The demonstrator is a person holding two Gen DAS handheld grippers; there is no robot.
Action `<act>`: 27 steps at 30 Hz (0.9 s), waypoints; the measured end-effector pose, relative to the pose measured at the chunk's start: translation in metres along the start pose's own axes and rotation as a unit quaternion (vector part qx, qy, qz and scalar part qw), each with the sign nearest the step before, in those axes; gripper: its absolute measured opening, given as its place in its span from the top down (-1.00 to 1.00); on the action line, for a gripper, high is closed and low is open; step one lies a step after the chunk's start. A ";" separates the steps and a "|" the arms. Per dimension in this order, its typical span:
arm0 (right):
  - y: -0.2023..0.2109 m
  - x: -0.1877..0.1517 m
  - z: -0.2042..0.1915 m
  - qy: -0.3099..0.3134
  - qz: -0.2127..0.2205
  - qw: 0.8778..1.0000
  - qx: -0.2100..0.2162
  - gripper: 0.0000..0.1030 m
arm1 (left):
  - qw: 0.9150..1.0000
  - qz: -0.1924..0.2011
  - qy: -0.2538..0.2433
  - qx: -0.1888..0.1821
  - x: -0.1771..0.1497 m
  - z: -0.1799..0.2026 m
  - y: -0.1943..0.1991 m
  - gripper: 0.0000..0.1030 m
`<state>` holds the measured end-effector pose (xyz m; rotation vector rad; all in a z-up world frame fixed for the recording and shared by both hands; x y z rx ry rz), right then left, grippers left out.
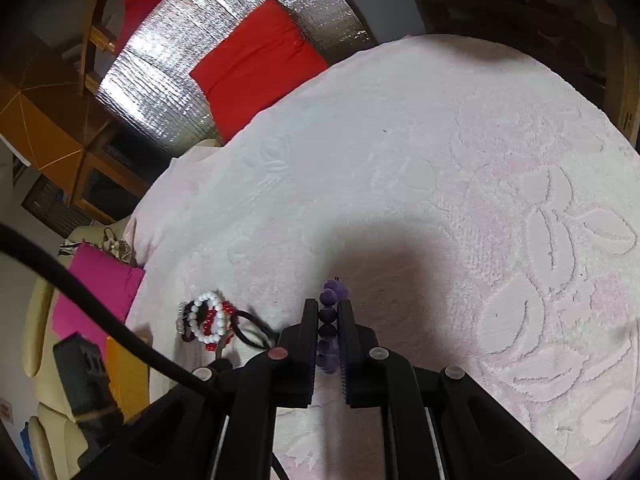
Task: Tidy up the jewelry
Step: 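Grasp the silver bangle with the left tool while the right tool lifts the purple bracelet, then carry both bracelets over the orange box and open both tools to drop them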
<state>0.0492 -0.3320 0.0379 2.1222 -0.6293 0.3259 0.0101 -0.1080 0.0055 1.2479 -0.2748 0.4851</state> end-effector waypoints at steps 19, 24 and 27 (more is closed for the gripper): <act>-0.028 -0.051 -0.161 0.101 -0.016 0.978 0.182 0.80 | 0.986 0.136 0.057 0.073 -0.027 -0.123 0.195 0.89; -0.063 -0.090 -0.237 0.133 -0.069 0.956 0.253 0.80 | 0.971 0.153 0.101 0.152 -0.046 -0.196 0.235 0.89; -0.083 -0.122 -0.284 0.166 -0.106 0.940 0.280 0.80 | 0.964 0.140 0.136 0.180 -0.060 -0.238 0.234 0.89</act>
Point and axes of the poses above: each gripper's, at about its wrist camera, not at the fingertips, and y roughly against the way its jaws point, z to its right, x to its top, the point moved 4 cm from there along -y, roughly the way its jaws point, and after that the axes turned 4 degrees about x, right-handed, at the moved point
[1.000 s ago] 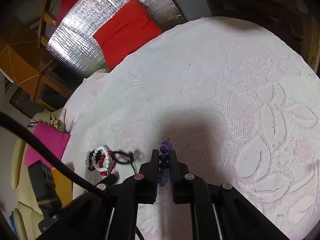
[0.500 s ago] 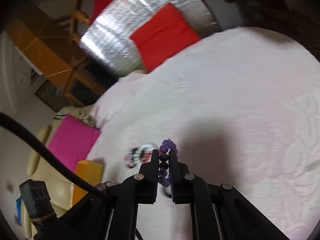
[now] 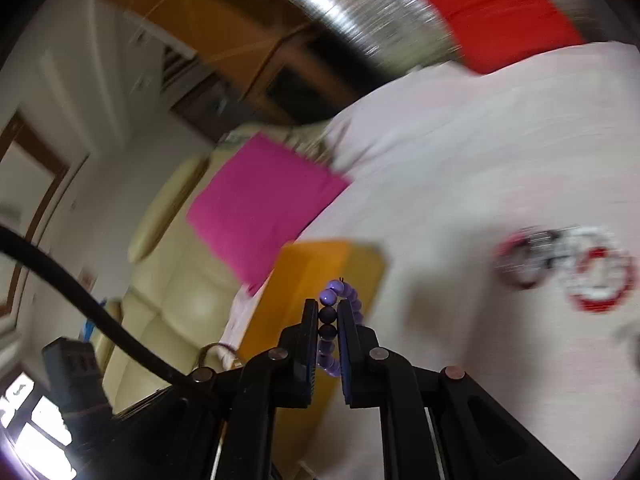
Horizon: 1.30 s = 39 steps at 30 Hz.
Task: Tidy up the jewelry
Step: 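Carry both bracelets over the orange box and open both tools to drop them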
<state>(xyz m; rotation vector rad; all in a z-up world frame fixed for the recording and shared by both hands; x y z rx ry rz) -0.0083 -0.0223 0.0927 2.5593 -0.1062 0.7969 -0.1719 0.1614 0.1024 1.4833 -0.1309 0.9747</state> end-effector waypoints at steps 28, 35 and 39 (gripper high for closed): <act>-0.057 0.002 -0.013 0.002 -0.025 0.999 -0.023 0.29 | 0.998 -0.057 0.007 0.040 -0.017 -0.020 -0.040 0.31; -0.019 0.005 0.010 -0.023 -0.018 0.998 -0.058 0.29 | 0.999 -0.039 -0.021 0.026 -0.021 0.023 -0.025 -0.09; 0.008 0.010 0.027 -0.044 -0.010 0.996 -0.072 0.29 | 0.998 -0.040 -0.037 0.021 -0.025 0.045 -0.022 -0.18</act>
Point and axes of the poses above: each gripper's, at about its wrist camera, not at the fingertips, and y roughly against the way its jaws point, z to its right, x to its top, the point moved 4 cm from there along -y, roughly the way its jaws point, and after that the axes turned 4 degrees about x, right-handed, at the moved point
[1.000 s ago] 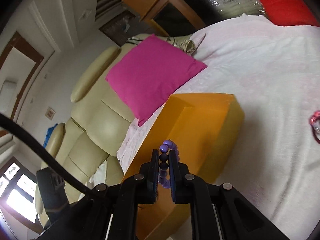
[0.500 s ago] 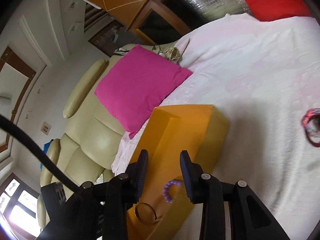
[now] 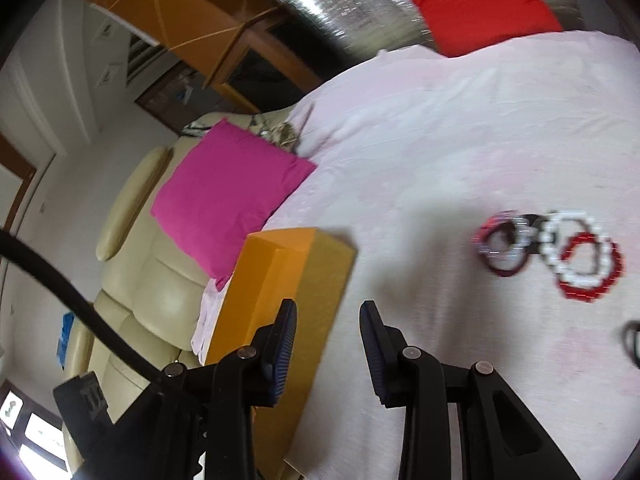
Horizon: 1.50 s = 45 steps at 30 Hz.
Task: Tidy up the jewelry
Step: 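Carry both bracelets over the orange box and open both tools to drop them, then grasp the pink-and-clear bead bracelet with the left tool while the right grasps the white bead bracelet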
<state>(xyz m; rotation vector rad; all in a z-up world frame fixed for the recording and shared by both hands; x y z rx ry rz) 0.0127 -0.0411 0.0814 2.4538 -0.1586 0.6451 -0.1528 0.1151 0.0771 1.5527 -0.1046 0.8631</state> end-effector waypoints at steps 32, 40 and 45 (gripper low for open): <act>0.114 0.038 0.187 -0.217 0.034 0.974 -0.061 0.29 | 0.969 -0.025 -0.246 -0.024 0.038 0.224 -0.110 -0.25; 0.093 0.047 0.194 -0.215 0.024 0.975 -0.055 0.29 | 0.960 -0.035 -0.275 -0.042 0.045 0.236 -0.130 0.07; 0.080 0.053 0.193 -0.201 0.018 0.978 -0.047 0.29 | 0.957 -0.046 -0.281 -0.050 0.054 0.235 -0.142 0.46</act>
Point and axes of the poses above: each gripper's, at about its wrist camera, not at the fingertips, and y roughly against the way its jaws point, z to its right, x to its top, the point moved 4 cm from there along -y, roughly the way its jaws point, and after that the axes turned 4 degrees about x, right-handed, at the moved point
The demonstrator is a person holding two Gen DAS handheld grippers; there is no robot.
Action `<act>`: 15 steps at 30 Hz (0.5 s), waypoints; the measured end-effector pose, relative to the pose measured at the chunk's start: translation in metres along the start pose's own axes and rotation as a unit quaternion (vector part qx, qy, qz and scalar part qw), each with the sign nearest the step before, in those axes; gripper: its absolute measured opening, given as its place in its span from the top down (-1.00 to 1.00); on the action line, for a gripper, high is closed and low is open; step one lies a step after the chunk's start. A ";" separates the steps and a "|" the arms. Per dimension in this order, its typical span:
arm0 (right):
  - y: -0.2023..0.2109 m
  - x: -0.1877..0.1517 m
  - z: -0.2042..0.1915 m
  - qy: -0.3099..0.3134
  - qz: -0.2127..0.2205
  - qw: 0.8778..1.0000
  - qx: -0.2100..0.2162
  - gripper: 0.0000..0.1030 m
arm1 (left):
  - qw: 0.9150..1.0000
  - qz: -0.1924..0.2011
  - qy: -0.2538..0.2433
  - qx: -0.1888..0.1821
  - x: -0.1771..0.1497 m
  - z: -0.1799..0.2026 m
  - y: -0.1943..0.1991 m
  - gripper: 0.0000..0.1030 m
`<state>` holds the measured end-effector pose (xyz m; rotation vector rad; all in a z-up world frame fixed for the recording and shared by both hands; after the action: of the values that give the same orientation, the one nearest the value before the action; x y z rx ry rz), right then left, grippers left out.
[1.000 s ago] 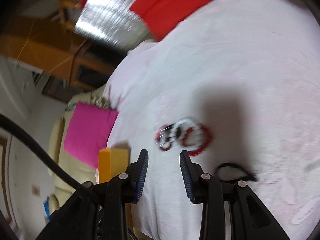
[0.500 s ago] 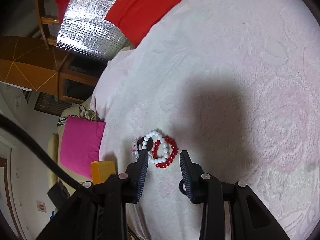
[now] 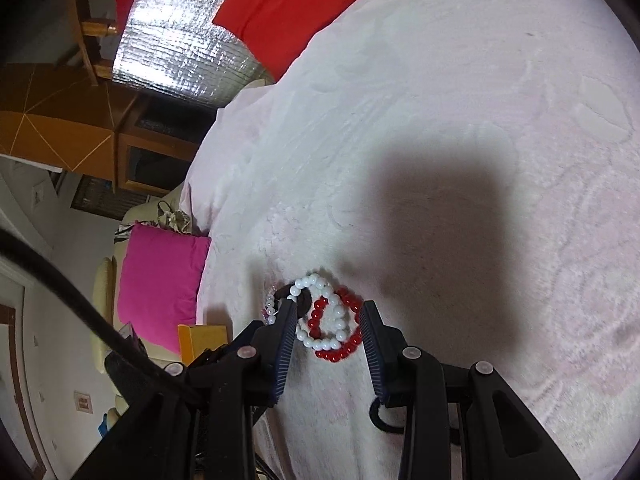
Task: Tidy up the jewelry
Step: 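Grasp the pink-and-clear bead bracelet with the left tool while the right grasps the white bead bracelet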
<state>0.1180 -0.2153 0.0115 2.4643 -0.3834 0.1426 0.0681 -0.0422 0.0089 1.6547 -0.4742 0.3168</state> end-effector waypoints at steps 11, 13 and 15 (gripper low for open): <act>-0.033 0.012 -0.009 0.043 -0.007 0.999 -0.009 0.29 | 0.999 0.009 0.002 -0.039 -0.001 -0.007 -0.001 0.85; -0.037 0.013 -0.010 0.053 -0.006 0.998 -0.017 0.29 | 0.999 0.016 0.008 -0.044 -0.004 -0.011 0.002 0.85; -0.043 0.014 -0.011 0.063 -0.005 0.998 -0.021 0.29 | 0.998 0.020 0.016 -0.052 -0.009 -0.016 0.008 0.85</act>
<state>0.1443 -0.1793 -0.0017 2.4016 -0.3157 0.2815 0.0574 -0.0257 0.0138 1.5383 -0.4922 0.3434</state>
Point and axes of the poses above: each gripper's, at about its wrist camera, not at the fingertips, and y roughly against the way its jaws point, z to its right, x to its top, the point moved 4 cm from there along -y, roughly the way its jaws point, and after that the axes turned 4 degrees about x, right-handed, at the moved point
